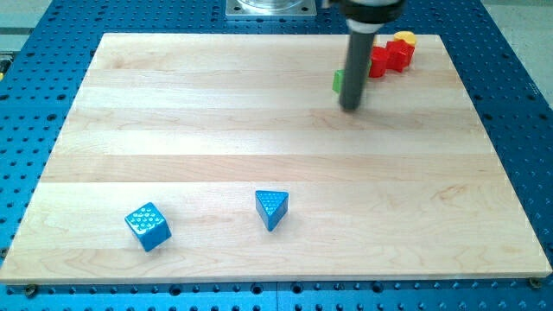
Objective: Keep the blue blocks at the bottom left side of the board
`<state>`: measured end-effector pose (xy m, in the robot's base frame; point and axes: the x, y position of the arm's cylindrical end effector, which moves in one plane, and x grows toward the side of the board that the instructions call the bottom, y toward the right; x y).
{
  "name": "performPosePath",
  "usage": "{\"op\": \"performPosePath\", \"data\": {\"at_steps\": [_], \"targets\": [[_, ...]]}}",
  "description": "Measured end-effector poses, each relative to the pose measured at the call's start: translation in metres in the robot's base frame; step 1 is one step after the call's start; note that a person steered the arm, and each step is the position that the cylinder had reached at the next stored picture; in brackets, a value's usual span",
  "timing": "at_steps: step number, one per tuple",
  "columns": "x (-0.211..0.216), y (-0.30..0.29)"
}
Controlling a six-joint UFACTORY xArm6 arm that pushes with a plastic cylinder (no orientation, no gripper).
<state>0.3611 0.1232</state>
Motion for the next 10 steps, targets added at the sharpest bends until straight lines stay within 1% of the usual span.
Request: {"op": "performPosePath", "data": {"at_steps": [1,2,3,4,5,6,7,8,9,10], "targets": [[0.047,-0.015],[0.030,-0.036],[0.090,0.014],[0.168,-0.050],[0.172,-0.138],[0.183,-0.113],[0.209,-0.118],[0.221,-0.195],[0.209,-0.247],[0.210,-0.280]]}}
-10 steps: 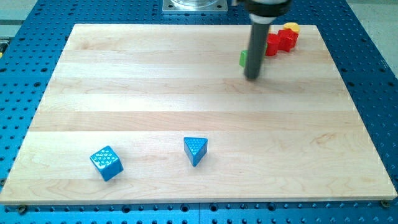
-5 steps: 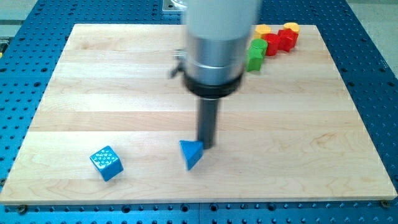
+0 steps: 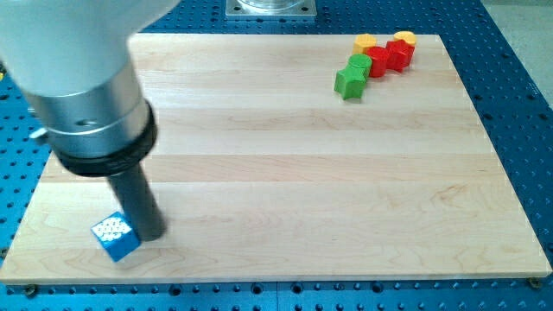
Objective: Keep the blue blocks at the bottom left side of the board
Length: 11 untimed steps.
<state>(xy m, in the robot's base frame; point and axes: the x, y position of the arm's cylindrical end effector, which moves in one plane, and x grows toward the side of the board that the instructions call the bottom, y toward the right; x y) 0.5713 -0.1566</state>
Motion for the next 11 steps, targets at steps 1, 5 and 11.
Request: {"op": "performPosePath", "data": {"at_steps": [1,5,11], "targets": [[0.004,0.038],[0.026,0.060],[-0.030,-0.024]]}}
